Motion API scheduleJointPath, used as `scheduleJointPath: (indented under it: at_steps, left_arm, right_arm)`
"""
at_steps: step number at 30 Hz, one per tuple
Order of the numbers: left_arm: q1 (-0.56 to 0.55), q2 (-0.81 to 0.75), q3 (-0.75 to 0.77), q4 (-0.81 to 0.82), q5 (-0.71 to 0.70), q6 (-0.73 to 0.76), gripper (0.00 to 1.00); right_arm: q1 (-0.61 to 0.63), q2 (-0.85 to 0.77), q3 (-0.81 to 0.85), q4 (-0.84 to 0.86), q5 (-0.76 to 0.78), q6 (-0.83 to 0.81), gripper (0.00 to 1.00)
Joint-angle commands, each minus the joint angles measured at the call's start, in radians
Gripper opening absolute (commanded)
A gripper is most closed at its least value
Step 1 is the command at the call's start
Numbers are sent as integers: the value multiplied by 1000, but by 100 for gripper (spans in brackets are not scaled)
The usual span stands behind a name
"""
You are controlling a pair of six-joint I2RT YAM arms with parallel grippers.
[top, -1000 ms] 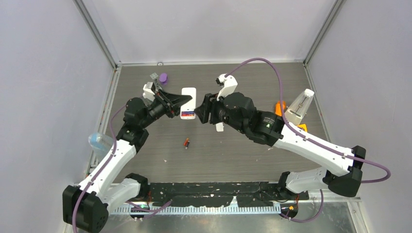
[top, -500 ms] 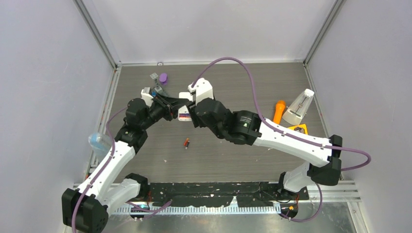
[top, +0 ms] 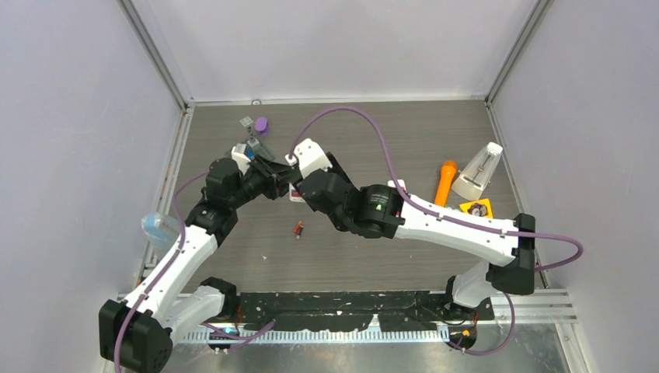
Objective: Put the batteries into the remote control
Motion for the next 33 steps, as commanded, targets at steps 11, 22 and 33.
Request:
scheduleJointPath:
  at_steps: [11,22,33]
  left_arm:
    - [-3,0,35,307,63,-32,0]
    - [-3,10,31,386,68,-72,0]
    - [-3,-6,32,403,55,-89,0]
  right_arm:
    - [-278,-312,-273,205,-602,404,74]
    - [-354,-403,-404,465,-868,638,81]
    - [-358,-524,-465,518,-774,683,81]
